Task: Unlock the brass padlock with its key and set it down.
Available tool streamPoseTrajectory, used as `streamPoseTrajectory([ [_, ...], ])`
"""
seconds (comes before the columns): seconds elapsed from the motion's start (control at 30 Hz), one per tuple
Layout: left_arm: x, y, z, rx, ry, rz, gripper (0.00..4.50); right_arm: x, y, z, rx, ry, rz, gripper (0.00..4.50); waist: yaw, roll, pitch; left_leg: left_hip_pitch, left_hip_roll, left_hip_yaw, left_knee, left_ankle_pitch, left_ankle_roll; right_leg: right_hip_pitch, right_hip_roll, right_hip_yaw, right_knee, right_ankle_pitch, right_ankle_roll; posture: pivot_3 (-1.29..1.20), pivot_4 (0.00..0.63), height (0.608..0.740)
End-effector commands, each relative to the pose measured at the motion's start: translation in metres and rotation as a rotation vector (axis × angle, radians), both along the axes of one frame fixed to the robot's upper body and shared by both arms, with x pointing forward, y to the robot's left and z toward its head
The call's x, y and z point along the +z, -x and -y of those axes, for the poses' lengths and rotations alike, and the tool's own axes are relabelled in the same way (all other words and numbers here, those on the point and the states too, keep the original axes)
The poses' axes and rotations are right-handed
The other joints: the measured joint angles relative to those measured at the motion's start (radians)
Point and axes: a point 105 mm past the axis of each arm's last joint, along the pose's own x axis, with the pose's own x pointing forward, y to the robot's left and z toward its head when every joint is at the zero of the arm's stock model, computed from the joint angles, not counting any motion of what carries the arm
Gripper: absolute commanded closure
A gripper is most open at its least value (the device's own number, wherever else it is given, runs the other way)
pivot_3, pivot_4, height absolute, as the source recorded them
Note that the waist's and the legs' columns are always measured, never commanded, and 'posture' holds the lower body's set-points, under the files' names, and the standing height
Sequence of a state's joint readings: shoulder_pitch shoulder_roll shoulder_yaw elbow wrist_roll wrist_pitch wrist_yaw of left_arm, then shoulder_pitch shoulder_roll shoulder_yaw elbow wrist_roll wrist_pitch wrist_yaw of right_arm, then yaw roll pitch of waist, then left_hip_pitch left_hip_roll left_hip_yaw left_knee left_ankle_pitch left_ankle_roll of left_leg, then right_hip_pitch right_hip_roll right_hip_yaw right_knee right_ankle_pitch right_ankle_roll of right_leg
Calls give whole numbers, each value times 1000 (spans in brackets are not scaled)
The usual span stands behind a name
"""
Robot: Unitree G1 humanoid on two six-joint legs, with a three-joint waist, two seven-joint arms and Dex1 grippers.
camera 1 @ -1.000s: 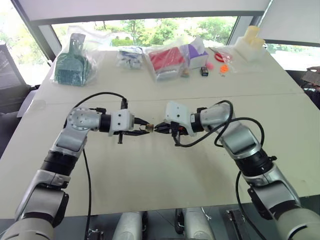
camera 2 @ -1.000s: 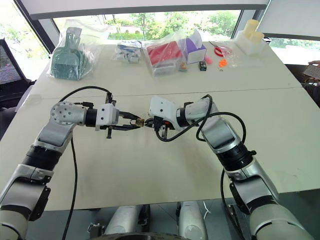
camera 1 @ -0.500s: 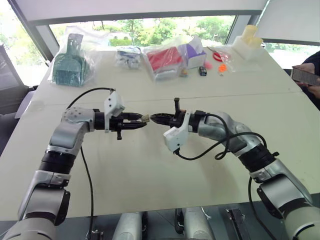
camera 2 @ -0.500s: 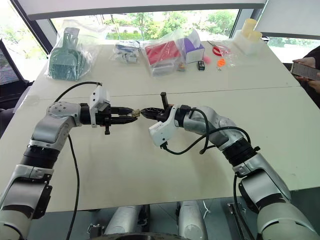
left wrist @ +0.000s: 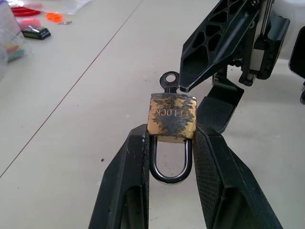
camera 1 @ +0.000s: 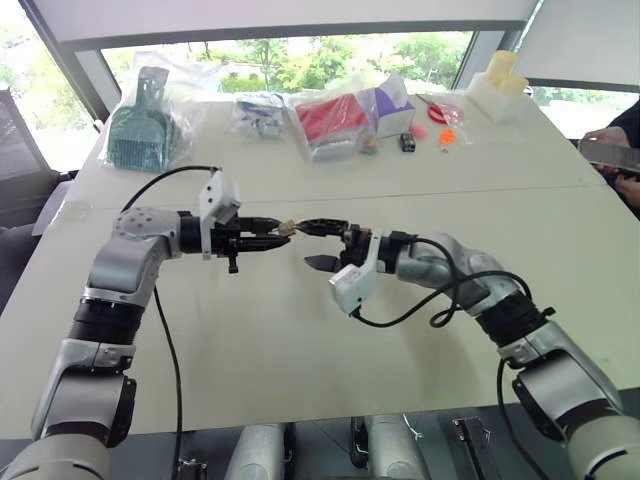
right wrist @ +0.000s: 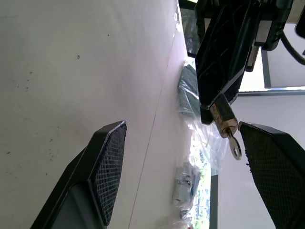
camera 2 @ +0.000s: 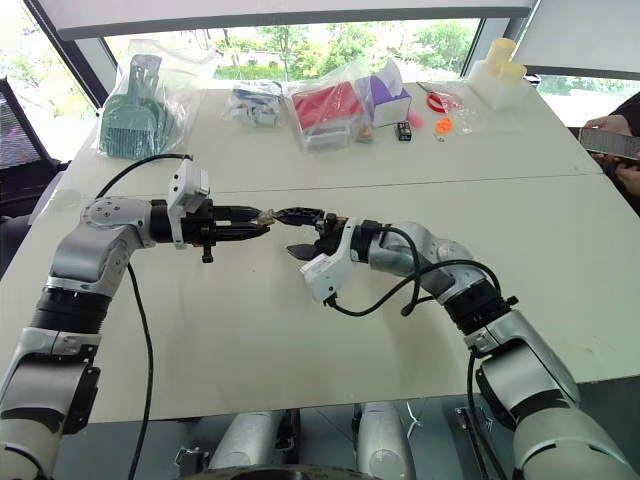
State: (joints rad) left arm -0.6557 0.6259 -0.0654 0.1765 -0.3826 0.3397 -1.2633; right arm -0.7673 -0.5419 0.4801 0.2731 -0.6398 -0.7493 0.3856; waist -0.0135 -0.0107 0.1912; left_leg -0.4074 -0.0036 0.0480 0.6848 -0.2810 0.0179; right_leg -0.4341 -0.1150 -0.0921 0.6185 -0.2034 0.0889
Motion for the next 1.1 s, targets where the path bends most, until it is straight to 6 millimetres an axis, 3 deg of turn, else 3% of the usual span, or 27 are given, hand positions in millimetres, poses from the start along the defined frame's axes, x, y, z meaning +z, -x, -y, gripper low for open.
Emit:
streamPoseTrajectory([
  [0.03,11,6,6,-42,1,41,3760,17,0,-7,30,-33,59,676,0,0,0,0,0,0,0,0,0,0,0,0,0,0,0,0,150,740],
  [0.3,6,12,9,-66,-16,18,3760,19,-2,-11,55,-24,87,676,0,0,0,0,0,0,0,0,0,0,0,0,0,0,0,0,150,740],
  [0.4,6,12,9,-64,-15,17,3760,18,-1,-10,63,-16,95,1411,1,0,0,0,0,0,0,0,0,0,0,0,0,0,0,0,150,740],
  [0.6,5,11,7,-58,-21,15,3760,20,2,-10,82,-22,116,4381,0,0,0,0,0,0,0,0,0,0,0,0,0,0,0,0,150,740],
  [0.93,0,8,4,-29,-53,-32,3760,19,4,-12,92,-27,112,4446,0,0,0,0,0,0,0,0,0,0,0,0,0,0,0,0,150,740],
  [0.97,-1,7,4,-18,-54,-41,2731,19,4,-12,92,-26,111,4500,0,0,0,0,0,0,0,0,0,0,0,0,0,0,0,0,150,740],
  [1.1,4,9,1,-6,-33,-64,1247,18,4,-12,90,-25,106,4500,0,0,0,0,0,0,0,0,0,0,0,0,0,0,0,0,150,740],
])
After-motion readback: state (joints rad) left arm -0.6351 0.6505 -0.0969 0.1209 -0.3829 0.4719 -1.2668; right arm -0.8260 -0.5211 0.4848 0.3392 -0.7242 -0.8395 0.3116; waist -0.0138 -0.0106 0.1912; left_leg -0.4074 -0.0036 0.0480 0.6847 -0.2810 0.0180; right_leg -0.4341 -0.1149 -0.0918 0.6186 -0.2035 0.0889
